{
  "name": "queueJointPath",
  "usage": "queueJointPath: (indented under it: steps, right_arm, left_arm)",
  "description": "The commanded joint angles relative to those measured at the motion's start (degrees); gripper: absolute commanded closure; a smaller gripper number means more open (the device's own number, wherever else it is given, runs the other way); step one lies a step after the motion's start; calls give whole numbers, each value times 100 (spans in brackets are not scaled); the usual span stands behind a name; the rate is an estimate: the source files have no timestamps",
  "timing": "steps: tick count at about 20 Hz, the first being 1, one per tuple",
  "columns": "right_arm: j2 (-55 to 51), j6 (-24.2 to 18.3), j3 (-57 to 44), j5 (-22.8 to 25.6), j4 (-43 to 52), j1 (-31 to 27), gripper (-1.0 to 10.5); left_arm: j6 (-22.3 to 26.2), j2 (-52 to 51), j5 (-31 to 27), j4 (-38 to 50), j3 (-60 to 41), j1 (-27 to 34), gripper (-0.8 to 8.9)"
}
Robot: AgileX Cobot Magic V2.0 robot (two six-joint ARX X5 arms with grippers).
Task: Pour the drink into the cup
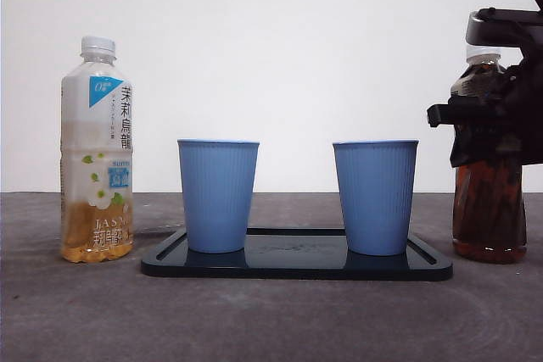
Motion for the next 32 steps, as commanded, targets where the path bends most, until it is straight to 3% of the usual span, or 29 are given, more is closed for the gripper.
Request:
queueJointPath:
  steps: [1,12,18,26,32]
  right_arm:
    - [2,22,101,31,289,15,717]
    - [-310,-87,105,24,157,22,513]
    - [-1165,-68,111,-39,-745,39,512]
    - [-2664,374,387,-789,-2706,188,512]
    - [-3410,345,1287,-1082,-4981,387,512]
  left_arm:
    - [140,31,0,63,133,-24,220]
    - [151,26,0,44,133,-26,220]
    - [153,26,0,46,133,-26,220]
    - [192,28,-31,37,133,-26,220]
    - [640,31,-872,-199,111,-26,220]
